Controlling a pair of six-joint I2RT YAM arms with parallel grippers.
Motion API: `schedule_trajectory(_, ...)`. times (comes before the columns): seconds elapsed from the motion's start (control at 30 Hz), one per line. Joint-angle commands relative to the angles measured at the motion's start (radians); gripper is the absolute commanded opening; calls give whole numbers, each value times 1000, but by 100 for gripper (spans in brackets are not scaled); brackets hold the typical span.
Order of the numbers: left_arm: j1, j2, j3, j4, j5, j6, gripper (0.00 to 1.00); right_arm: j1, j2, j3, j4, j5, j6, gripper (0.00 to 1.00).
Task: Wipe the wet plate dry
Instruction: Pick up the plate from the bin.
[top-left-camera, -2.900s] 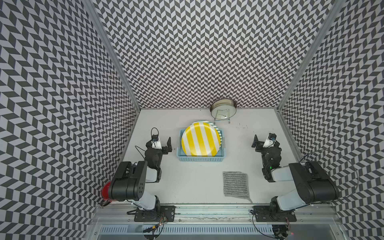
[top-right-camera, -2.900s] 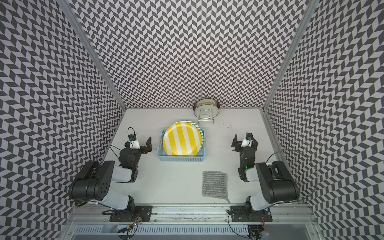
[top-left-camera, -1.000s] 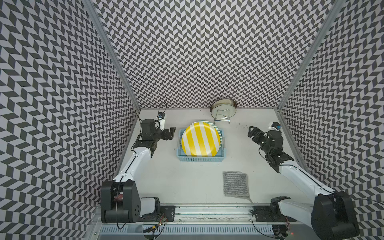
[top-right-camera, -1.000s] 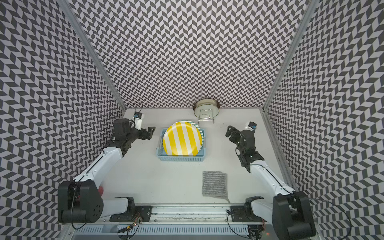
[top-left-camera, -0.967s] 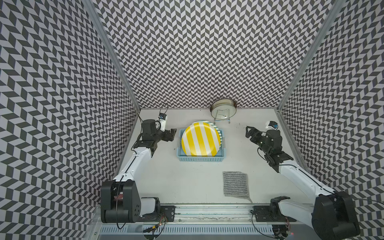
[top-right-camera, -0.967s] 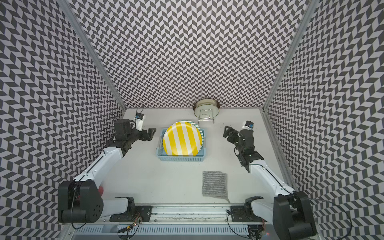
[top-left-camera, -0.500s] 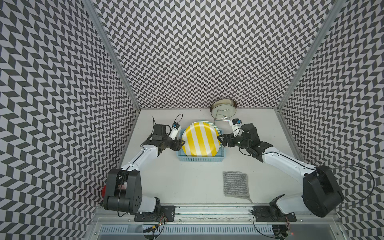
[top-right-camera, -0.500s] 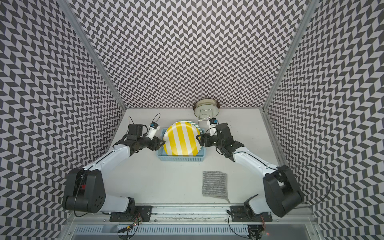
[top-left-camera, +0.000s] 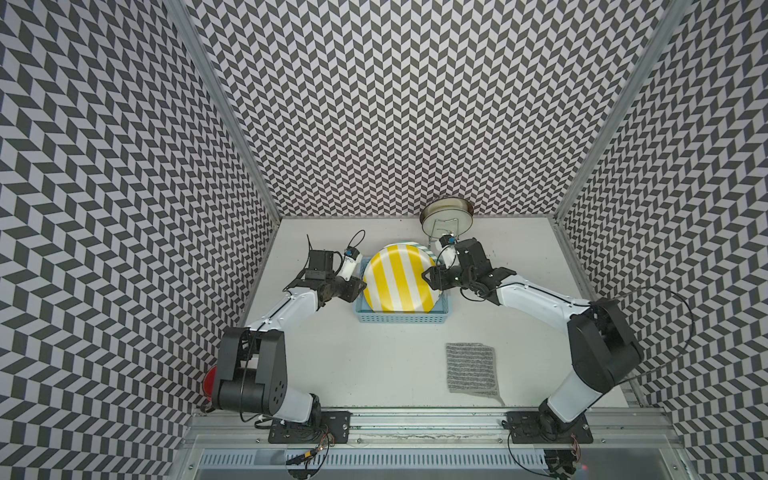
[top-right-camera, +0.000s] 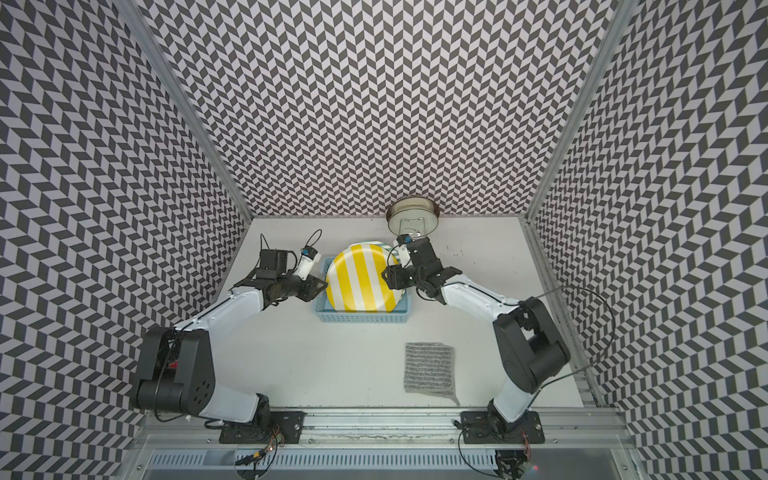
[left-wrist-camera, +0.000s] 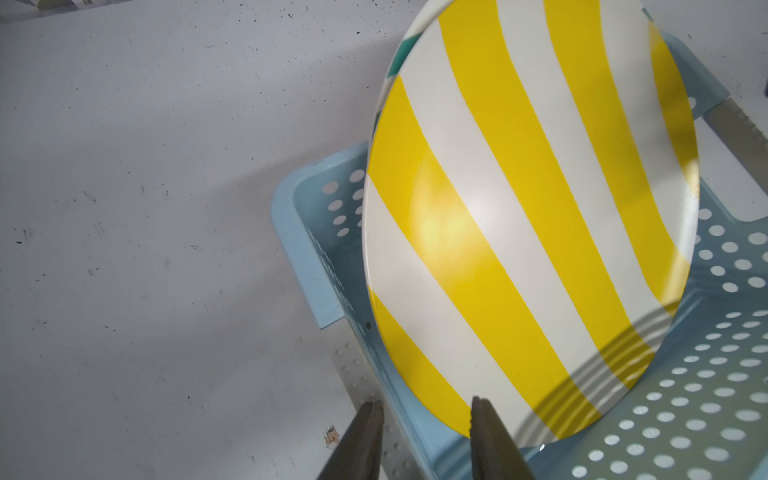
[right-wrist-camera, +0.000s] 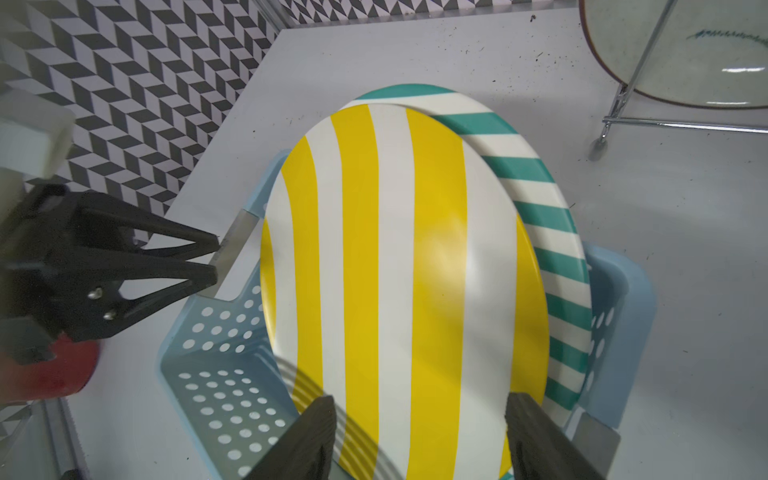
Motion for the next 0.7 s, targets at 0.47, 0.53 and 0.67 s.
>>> schedule_trajectory(0.47, 0, 18, -10, 3, 9, -18, 36, 11, 91, 76, -63, 178, -43, 70)
schedule_trajectory(0.53, 1, 17, -10, 3, 9, -18, 36, 11, 101, 76, -64, 176, -45, 70)
schedule_trajectory(0.67, 1, 20, -9, 2, 11, -18, 37, 11, 130, 81, -59, 156, -42, 70)
